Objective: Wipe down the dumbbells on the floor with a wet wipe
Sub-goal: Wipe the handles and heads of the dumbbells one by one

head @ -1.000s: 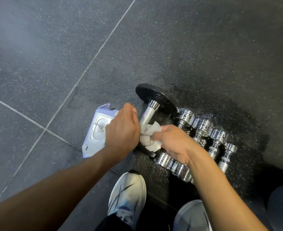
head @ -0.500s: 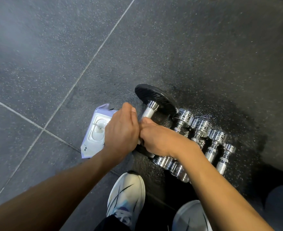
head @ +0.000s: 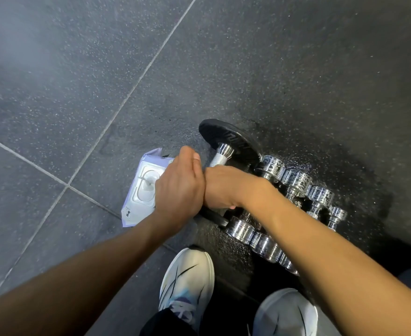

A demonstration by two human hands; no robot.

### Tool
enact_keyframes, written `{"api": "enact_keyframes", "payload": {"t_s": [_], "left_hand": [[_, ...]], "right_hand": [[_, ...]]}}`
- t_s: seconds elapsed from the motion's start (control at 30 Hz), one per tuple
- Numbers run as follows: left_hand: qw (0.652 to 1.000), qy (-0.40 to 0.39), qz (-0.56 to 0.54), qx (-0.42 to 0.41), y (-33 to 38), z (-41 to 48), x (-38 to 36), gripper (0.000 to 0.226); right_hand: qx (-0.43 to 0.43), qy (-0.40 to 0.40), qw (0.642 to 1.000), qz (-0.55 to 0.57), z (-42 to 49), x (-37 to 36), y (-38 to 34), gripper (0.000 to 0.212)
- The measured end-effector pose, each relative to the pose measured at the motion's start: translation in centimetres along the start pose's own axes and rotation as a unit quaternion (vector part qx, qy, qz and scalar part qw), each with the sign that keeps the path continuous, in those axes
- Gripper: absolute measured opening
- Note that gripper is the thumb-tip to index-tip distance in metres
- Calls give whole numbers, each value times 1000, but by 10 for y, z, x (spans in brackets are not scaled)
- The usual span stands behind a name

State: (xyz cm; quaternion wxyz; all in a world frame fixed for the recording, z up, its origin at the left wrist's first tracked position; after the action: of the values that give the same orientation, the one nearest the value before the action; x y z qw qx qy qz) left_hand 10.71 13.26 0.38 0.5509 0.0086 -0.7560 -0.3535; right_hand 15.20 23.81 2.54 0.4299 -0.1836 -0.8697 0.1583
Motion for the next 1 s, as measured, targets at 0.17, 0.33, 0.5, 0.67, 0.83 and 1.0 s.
{"api": "enact_keyframes", "payload": {"t_s": [0.17, 0.33, 0.5, 0.67, 0.83, 1.0], "left_hand": [[1000, -2, 0, -2, 3, -3, 1, 25], [1000, 3, -6, -15, 2, -3, 0, 25], [1000, 7, -3, -17, -1, -1, 1, 25], [1000, -1, -5, 1, 1, -1, 1, 28], [1000, -4, 0, -3, 1, -1, 0, 28], [1000, -2, -2, -3, 2, -1, 0, 28]], "right_hand": [[-18, -55, 997, 57, 13, 3, 0, 28], [30, -8, 1000, 0, 5, -11, 16, 16], [113, 273, 951, 96, -15, -64, 48, 37], [-52, 459, 864, 202, -19, -96, 53, 25], [-191, 245, 801, 511, -6, -100, 41, 20], [-165, 166, 750, 619, -3, -96, 33, 14]]}}
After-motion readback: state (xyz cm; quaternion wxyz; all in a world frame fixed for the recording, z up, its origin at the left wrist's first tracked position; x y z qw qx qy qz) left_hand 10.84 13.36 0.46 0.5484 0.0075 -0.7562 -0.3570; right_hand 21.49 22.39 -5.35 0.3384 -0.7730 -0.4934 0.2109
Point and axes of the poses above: each hand's wrist, its own z-axis towards the middle knuckle, its own x-axis out of the back of the hand, y = z × x, the point moved 1 cm from there along z, towards the middle knuckle, and after that the axes turned 1 degree about -x, right-handed, at the moved point
